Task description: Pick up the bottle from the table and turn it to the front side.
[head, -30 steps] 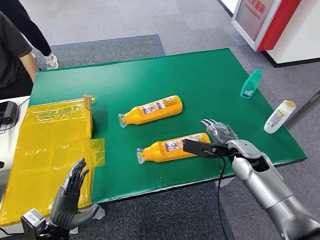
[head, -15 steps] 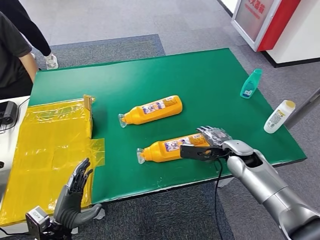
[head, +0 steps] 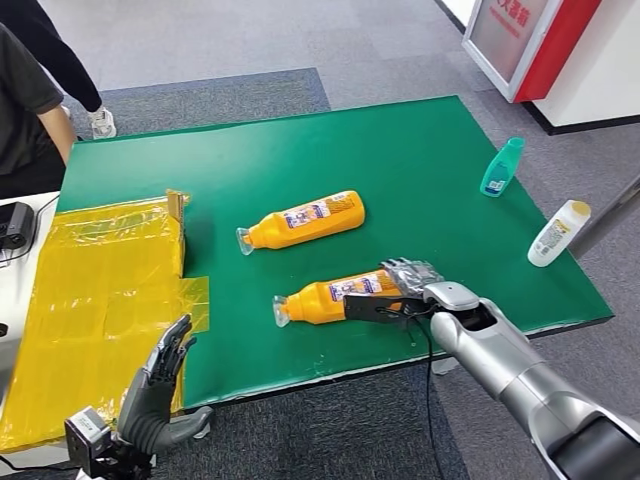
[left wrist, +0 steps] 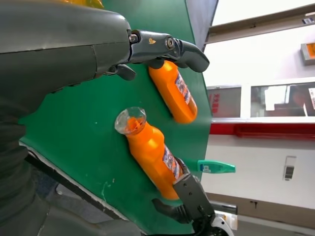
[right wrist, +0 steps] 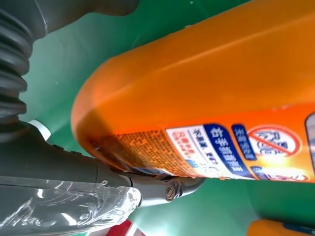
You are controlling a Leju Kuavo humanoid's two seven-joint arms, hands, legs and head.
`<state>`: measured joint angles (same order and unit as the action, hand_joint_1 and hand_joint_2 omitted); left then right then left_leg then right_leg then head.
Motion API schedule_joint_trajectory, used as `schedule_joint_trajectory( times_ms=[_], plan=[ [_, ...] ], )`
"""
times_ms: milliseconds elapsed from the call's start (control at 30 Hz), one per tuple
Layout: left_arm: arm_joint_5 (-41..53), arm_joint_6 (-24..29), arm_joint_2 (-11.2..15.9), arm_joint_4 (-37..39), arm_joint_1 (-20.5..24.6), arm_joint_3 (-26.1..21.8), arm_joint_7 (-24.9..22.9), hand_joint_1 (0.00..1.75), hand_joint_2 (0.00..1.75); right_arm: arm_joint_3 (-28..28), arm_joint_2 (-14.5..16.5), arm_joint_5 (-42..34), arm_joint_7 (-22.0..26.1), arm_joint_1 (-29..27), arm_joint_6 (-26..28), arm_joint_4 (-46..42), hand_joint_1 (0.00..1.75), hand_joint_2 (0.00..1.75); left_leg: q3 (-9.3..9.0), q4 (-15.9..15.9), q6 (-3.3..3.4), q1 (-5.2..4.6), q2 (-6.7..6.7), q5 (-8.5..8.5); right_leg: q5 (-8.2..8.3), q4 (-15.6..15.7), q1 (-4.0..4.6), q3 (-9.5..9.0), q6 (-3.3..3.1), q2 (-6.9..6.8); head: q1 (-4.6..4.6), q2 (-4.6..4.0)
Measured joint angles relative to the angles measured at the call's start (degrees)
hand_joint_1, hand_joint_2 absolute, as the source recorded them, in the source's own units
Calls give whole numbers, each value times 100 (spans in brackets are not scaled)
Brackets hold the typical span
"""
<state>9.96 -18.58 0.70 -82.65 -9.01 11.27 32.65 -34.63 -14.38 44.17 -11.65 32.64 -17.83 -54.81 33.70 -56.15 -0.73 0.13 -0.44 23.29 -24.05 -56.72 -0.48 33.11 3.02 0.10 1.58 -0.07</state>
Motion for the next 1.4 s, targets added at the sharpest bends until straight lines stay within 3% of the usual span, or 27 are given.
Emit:
schedule_joint_trajectory(
  times_ms=[67,100,467,633,867,1033,1233,1400],
  plan=[
    [-9,1,4,12,1,8,0,0,175,-25,38,-1,0,14,48,62,170,175,0,0,0,0,0,0,0,0,0,0,0,0,-1,0],
    [-14,1,5,16,1,13,0,0,175,-33,54,-3,1,16,77,82,175,175,0,0,0,0,0,0,0,0,0,0,0,0,0,0],
    [-26,72,19,49,-23,20,11,0,175,19,76,-50,27,-50,303,54,175,175,-1,0,0,0,0,0,0,0,0,1,0,0,-1,0],
    [-37,111,26,28,-95,4,-3,0,175,179,45,-276,36,-393,394,-486,175,175,1,0,0,0,0,0,0,0,0,5,0,0,-1,0],
    [-46,118,-8,-86,-317,-78,-14,0,175,651,48,-609,571,-1403,1193,-2113,175,175,14,0,-1,1,-3,4,-7,0,1,13,-4,-5,0,0],
    [-140,104,-91,-188,-494,-237,-163,0,175,912,248,-744,982,-2306,1630,-3316,175,175,16,0,-2,1,-3,10,-14,0,2,16,-9,-6,0,0],
    [-279,-71,-186,-204,-566,-387,-555,0,175,1015,582,-916,1389,-3001,1750,-3965,175,175,16,1,-2,1,-3,10,-18,0,2,17,-9,-6,0,0],
    [-513,-457,-217,-204,-484,-347,-614,0,175,854,867,-860,1729,-3274,1923,-3983,175,175,16,1,-2,2,-2,8,-16,0,2,18,-8,-6,-1,0]
  ],
)
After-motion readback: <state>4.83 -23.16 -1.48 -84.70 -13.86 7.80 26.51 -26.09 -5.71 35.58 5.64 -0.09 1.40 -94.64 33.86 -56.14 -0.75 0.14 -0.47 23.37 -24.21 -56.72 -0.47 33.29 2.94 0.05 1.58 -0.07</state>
